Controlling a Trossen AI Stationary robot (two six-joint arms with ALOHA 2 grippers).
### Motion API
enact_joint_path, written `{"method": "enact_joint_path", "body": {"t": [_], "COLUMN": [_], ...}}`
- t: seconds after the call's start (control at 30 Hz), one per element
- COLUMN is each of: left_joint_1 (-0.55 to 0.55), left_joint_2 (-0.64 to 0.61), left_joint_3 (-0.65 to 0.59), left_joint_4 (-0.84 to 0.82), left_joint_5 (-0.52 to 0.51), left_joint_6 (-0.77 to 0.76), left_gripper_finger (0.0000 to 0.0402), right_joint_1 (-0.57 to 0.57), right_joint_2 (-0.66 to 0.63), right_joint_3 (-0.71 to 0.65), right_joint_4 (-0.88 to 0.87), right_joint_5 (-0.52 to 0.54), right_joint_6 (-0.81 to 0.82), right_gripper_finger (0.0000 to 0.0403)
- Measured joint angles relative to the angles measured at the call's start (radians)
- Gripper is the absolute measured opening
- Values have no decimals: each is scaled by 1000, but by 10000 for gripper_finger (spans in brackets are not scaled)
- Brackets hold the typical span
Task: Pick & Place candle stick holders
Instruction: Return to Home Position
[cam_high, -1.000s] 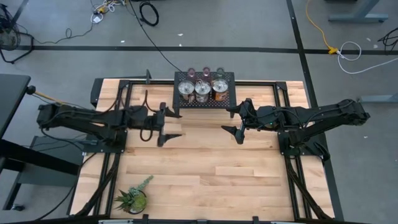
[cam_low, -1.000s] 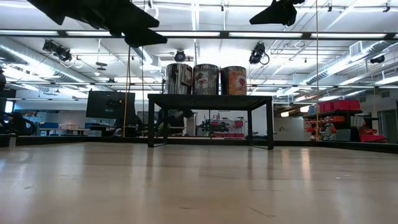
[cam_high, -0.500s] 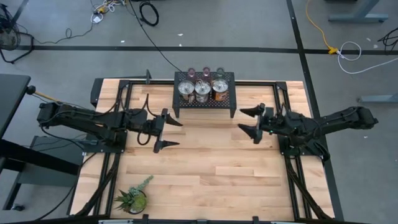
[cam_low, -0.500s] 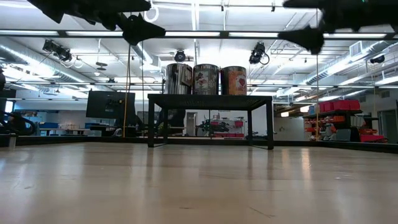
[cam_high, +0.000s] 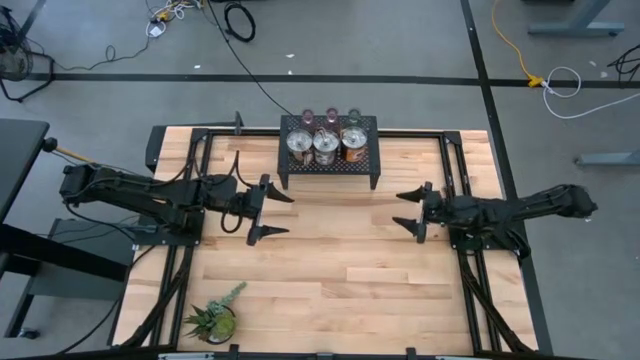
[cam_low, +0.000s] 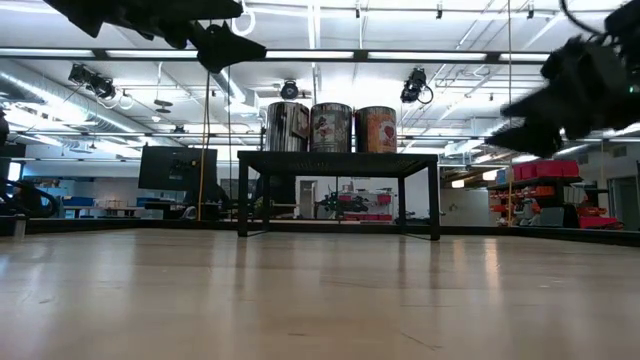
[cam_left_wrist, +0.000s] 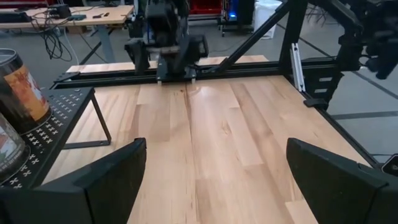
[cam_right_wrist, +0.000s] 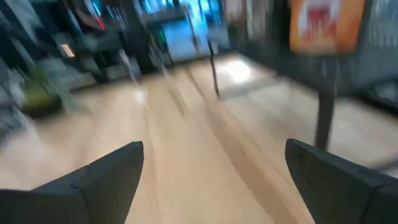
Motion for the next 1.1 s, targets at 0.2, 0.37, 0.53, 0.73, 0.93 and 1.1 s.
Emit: {"method": "enact_joint_path", "body": {"t": [0.2, 0.37, 0.53, 0.73, 0.93, 1.1], "left_joint_1": [-2, -5, -6, -2, -2, -2], "left_joint_2": [-13, -96, -273, -492, -648, -722], "left_joint_3": [0, -10, -65, -180, -326, -453], "left_joint_4": [-14, -23, -14, -16, -13, -18], "left_joint_5": [-8, -21, -20, -19, -19, -19], "left_joint_6": [0, 0, 0, 0, 0, 0], "left_gripper_finger": [385, 385, 385, 385, 385, 385], "right_joint_1": [0, 0, 0, 0, 0, 0], "right_joint_2": [-173, -313, -291, -290, -290, -289], "right_joint_3": [0, 0, 2, 0, 0, 0], "right_joint_4": [29, 37, 134, 123, 120, 54], "right_joint_5": [-30, -28, -29, -29, -29, -63], "right_joint_6": [-3, -3, -3, -4, -10, -141], "right_gripper_finger": [389, 389, 389, 389, 389, 389]}}
